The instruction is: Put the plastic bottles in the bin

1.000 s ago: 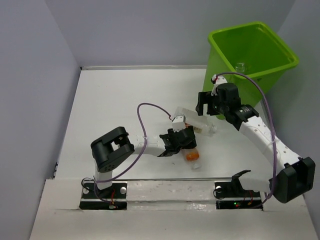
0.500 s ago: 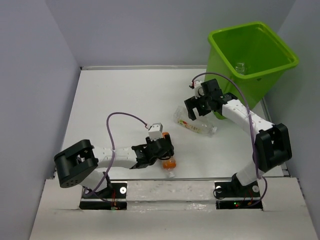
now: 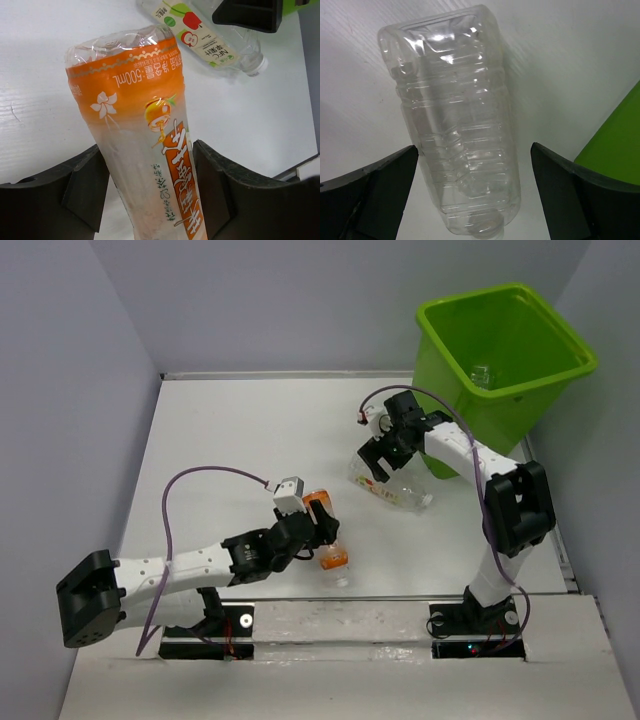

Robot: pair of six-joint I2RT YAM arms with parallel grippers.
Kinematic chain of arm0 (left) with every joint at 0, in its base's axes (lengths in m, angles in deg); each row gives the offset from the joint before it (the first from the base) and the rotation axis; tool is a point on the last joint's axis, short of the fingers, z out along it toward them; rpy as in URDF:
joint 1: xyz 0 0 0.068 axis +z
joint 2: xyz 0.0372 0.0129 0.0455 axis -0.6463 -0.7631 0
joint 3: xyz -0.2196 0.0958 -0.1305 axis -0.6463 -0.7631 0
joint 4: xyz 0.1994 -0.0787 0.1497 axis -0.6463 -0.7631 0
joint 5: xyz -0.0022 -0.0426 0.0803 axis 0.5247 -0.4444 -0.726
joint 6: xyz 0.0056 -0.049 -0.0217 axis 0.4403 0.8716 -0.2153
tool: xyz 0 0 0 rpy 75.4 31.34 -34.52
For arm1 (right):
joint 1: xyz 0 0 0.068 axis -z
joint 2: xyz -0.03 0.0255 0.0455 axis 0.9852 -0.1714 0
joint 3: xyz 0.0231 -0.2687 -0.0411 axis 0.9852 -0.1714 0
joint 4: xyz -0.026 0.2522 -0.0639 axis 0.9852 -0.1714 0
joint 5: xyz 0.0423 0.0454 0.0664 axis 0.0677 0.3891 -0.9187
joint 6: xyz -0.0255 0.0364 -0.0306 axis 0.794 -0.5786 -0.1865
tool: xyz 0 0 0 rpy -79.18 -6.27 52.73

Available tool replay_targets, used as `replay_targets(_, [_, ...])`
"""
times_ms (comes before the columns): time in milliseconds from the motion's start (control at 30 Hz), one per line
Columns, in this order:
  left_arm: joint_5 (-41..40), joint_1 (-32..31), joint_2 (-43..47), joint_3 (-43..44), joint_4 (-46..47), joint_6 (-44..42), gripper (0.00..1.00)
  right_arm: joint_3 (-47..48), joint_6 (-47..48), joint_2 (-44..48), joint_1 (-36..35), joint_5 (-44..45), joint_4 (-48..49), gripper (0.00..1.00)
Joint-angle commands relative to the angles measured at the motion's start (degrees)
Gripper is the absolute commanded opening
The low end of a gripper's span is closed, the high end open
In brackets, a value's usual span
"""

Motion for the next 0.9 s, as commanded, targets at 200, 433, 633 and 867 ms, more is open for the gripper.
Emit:
replay_targets(200, [-5.9, 0.5, 8.1, 0.0, -5.8, -0.9, 0.64, 5.3, 3.1, -8.0, -2.7, -7.5, -1.8, 0.92])
replay_targets(433, [-8.2, 0.7, 12.7, 1.3, -9.4, -2.0, 0.64, 1.9, -2.1, 2.8, -6.3, -7.1, 7.1, 0.47])
replay_targets(633, [-9.0, 0.9, 15.5, 1.6, -9.1, -3.1, 0.64, 5.4, -8.6, 22.4, -7.8, -3.5, 15.2, 0.4])
replay_targets(867, [-7.6, 1.0, 15.2, 3.1, -7.7, -4.6, 0.64, 16.7, -10.7, 30.7, -7.2, 25.2, 29.8, 0.35])
